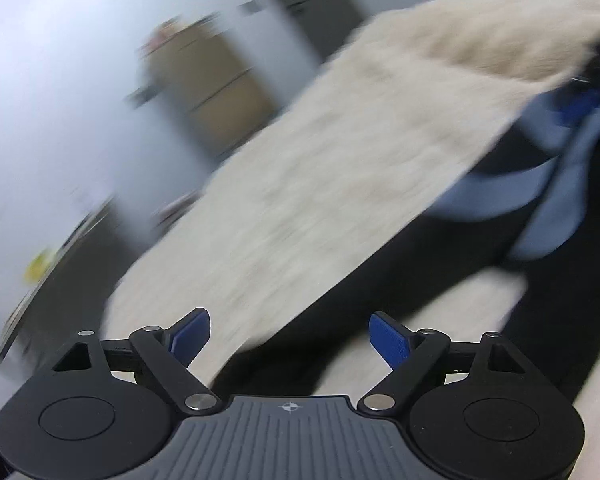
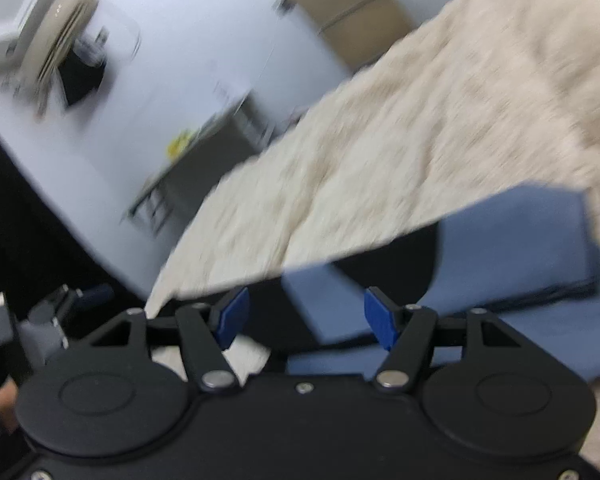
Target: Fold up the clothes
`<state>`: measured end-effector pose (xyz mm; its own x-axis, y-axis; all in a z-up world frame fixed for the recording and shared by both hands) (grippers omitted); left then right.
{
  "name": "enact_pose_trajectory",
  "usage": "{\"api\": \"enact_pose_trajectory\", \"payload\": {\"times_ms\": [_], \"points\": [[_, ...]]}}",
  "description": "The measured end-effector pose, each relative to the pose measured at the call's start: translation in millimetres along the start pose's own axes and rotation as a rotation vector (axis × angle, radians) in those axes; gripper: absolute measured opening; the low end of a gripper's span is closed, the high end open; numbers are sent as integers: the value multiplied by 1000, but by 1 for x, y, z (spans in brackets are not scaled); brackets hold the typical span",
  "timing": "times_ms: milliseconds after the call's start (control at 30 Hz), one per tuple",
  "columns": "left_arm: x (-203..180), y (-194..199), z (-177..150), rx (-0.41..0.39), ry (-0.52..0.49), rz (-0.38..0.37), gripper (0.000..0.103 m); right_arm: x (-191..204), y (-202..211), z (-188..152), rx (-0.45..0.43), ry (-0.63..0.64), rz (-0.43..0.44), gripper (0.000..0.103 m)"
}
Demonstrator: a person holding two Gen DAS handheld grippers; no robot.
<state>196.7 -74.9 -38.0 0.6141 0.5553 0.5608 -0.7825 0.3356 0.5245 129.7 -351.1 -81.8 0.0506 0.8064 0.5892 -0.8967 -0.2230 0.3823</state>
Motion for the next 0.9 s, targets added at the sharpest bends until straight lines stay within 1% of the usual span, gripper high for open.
{"api": "enact_pose_trajectory", "payload": {"times_ms": [67,100,133,167,200,267,300,367,400,433,467,500,533,567,600,633,667,700,733,767,800,833,867,900], "points": [[-46,-12,39,-56,-52,-107,83,-9,12,10,-82,7,-81,65],[-59,-16,47,-64,-62,-132,83,-14,19,15,-123,10,-122,72],[-81,-24,62,-73,-78,-178,83,-18,25,19,-164,13,-162,77],[-103,-31,77,-76,-93,-221,83,-22,32,24,-206,17,-203,77],[-115,-35,83,-79,-99,-242,83,-27,40,29,-247,20,-243,77],[-150,-51,103,-94,-115,-327,83,-35,55,38,-329,27,-325,77],[-162,-47,105,-90,-118,-355,83,-36,61,40,-346,28,-341,77],[-191,-59,114,-81,-132,-434,83,-44,80,45,-441,1,-364,77],[-194,-68,114,-66,-134,-454,81,-48,85,47,-473,-14,-375,77],[-203,-79,115,-32,-134,-478,69,-52,90,48,-499,-33,-387,77],[-211,-89,115,-1,-134,-500,47,-56,91,49,-511,-51,-393,77],[-213,-93,116,10,-134,-507,37,-59,91,49,-517,-67,-397,77],[-214,-100,118,28,-137,-512,14,-62,90,49,-523,-82,-400,77],[-211,-105,122,34,-140,-501,6,-64,88,49,-521,-90,-402,77],[-206,-107,126,29,-135,-496,6,-65,85,48,-511,-92,-399,77],[-193,-111,137,5,-108,-472,5,-65,81,48,-500,-93,-395,77],[-181,-116,147,-16,-83,-449,5,-68,76,48,-487,-99,-387,77],[-177,-120,150,-18,-68,-434,5,-70,73,48,-480,-105,-381,77],[-158,-132,160,-18,-10,-377,5,-72,71,48,-476,-110,-380,77],[-140,-142,168,-17,45,-324,10,-73,69,48,-472,-115,-378,77],[-130,-150,172,-13,81,-297,15,-74,66,47,-468,-120,-378,77],[-112,-159,178,-3,155,-253,34,-74,65,47,-464,-124,-376,77],[-99,-163,181,-10,235,-225,57,-75,65,47,-462,-129,-373,77],[-86,-165,183,-17,315,-196,67,-76,64,48,-461,-135,-368,77]]}}
Point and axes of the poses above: each gripper's, at about its wrist camera, not at the fingertips, and y roughly against the way its jaws point, x to its left, z to its top, the point moved 9 cm from there along -y, roughly the way its jaws point
